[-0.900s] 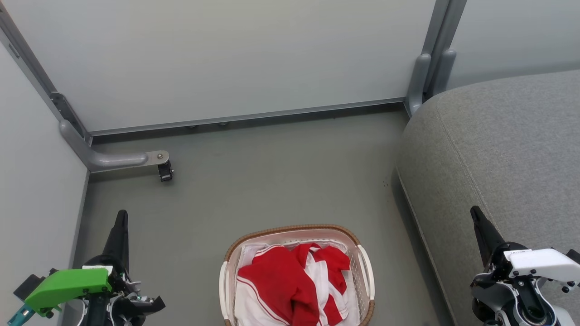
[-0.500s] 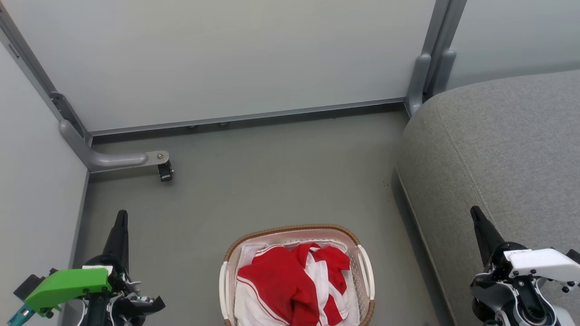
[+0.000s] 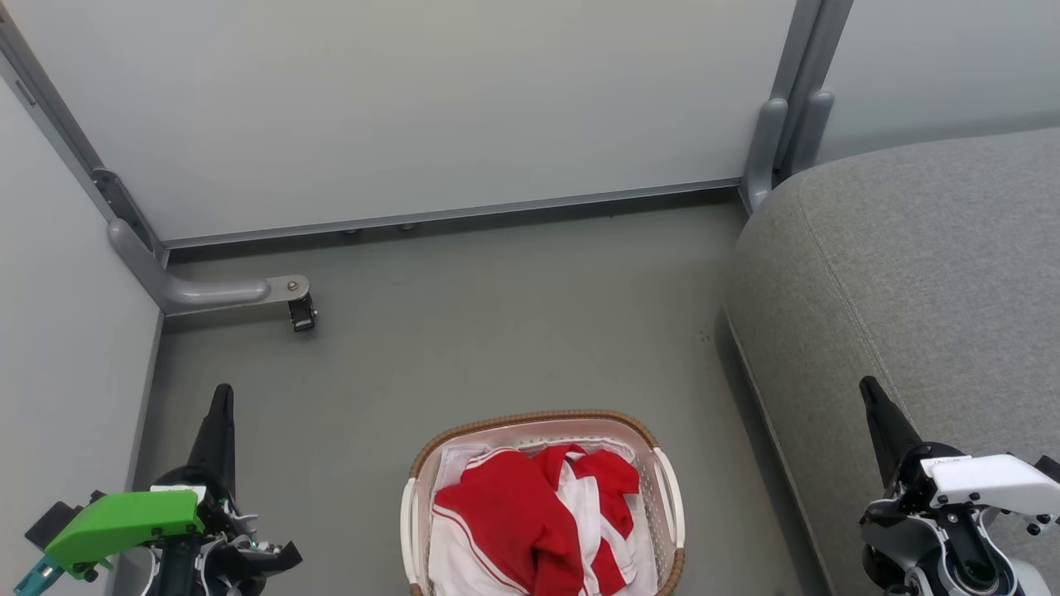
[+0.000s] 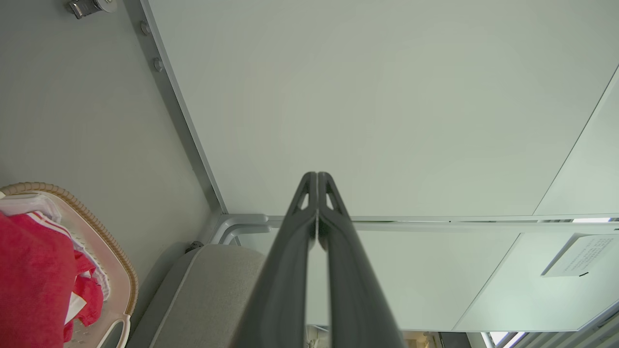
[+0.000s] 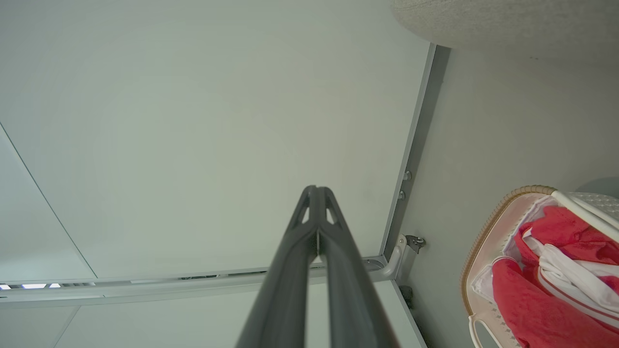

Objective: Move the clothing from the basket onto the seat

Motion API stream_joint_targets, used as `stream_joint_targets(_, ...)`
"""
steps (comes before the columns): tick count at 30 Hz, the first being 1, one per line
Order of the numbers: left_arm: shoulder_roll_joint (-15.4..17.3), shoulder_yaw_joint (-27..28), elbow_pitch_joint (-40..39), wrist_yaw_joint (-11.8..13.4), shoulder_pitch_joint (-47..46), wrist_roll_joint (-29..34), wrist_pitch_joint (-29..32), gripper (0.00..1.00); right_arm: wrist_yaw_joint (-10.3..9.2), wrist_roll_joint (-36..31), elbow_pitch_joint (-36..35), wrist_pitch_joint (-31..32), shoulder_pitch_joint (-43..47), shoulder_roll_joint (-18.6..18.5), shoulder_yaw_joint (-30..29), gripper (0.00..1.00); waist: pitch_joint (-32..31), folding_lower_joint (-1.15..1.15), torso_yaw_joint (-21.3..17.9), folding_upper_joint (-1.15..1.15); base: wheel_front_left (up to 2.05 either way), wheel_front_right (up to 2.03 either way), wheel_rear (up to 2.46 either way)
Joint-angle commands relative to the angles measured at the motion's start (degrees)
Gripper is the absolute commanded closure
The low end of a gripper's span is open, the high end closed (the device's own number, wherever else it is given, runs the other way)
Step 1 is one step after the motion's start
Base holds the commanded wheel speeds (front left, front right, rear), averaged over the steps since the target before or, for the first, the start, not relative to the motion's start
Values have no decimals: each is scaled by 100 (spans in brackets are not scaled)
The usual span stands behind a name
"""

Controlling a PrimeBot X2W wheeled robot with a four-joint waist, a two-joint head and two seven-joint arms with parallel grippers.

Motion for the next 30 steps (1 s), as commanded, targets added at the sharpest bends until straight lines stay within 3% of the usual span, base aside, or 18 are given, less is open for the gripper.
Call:
stream_joint_targets(1, 41, 10, -9, -33, -56, -17, 22, 100, 0, 22, -16, 2, -34, -17, -8, 100, 0, 0, 0, 0, 0, 0, 0)
stream_joint_targets(30, 41, 10, -9, -33, -57, -17, 22, 100, 0, 22, -16, 2, -34, -17, -8, 100, 0, 0, 0, 0, 0, 0, 0)
